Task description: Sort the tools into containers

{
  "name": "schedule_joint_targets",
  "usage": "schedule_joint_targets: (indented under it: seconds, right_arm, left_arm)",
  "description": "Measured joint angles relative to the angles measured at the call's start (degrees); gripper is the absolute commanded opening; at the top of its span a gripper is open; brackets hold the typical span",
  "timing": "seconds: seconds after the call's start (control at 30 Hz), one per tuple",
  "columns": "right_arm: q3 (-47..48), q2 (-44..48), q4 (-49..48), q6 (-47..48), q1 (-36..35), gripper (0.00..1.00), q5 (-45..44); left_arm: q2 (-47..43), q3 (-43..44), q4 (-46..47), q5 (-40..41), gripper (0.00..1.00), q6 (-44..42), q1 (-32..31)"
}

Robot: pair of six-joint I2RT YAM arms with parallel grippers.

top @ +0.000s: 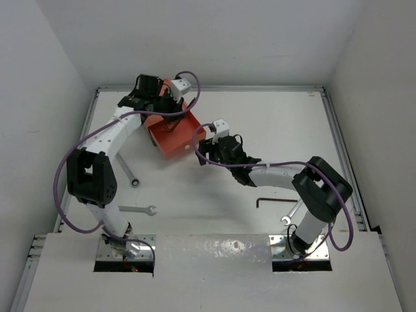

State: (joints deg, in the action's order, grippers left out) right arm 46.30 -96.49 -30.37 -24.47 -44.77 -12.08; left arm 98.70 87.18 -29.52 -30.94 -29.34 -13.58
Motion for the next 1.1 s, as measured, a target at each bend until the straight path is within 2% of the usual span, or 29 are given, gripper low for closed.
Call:
schedule_joint_targets:
  seconds: [0.13, 0.37, 0.5, 0.67, 0.83, 0.93, 0.97, 1.03, 1.1]
  right_arm:
    - [0.35, -0.61, -0.48, 0.04, 0.00, 0.71, 0.15]
    - [0.35, -0.61, -0.87, 0.98, 0.00, 0.72, 0.57]
    - [0.35, -0.63, -1.25, 1.49, 0.00, 0.71, 0.76]
    - [1.33, -2.12, -3.06, 0.50, 0.00, 0.71, 1.88]
    - [2.05, -4.02, -4.57, -1.05, 0.02, 0.70, 2.54]
    - [2.23, -4.66, -5.18, -1.42, 0.00, 0.70, 3.30]
    - [2.38, -4.81, -5.20, -1.51, 0.00, 0.70, 3.41]
    - [2.73, -4.98, -5.22, -1.70, 0.00, 0.70, 3.63]
    - [3.13, -5.20, -5.33, -1.92, 0.00, 0.70, 3.78]
  left_arm:
    - [0.98, -0.48, -0.15, 0.48, 0.00, -4.48, 0.00]
    - [1.16, -0.55, -7.69, 0.48, 0.00, -23.65, 0.00]
    - [2.97, -0.50, -11.19, 0.96, 0.00, -31.69, -0.02]
    - [6.32, -0.50, -13.94, 2.99, 0.00, -36.17, 0.00]
    - [7.43, -0.50, -14.23, 5.01, 0.00, -37.00, 0.00]
    - [7.48, -0.39, -14.16, 5.66, 0.14, -36.81, 0.00]
    - [7.50, -0.28, -14.10, 5.79, 0.27, -36.68, 0.00]
    - [7.63, 0.07, -13.99, 5.88, 0.36, -36.41, 0.00]
    - [7.85, 1.05, -13.99, 5.84, 0.38, -35.93, 0.00]
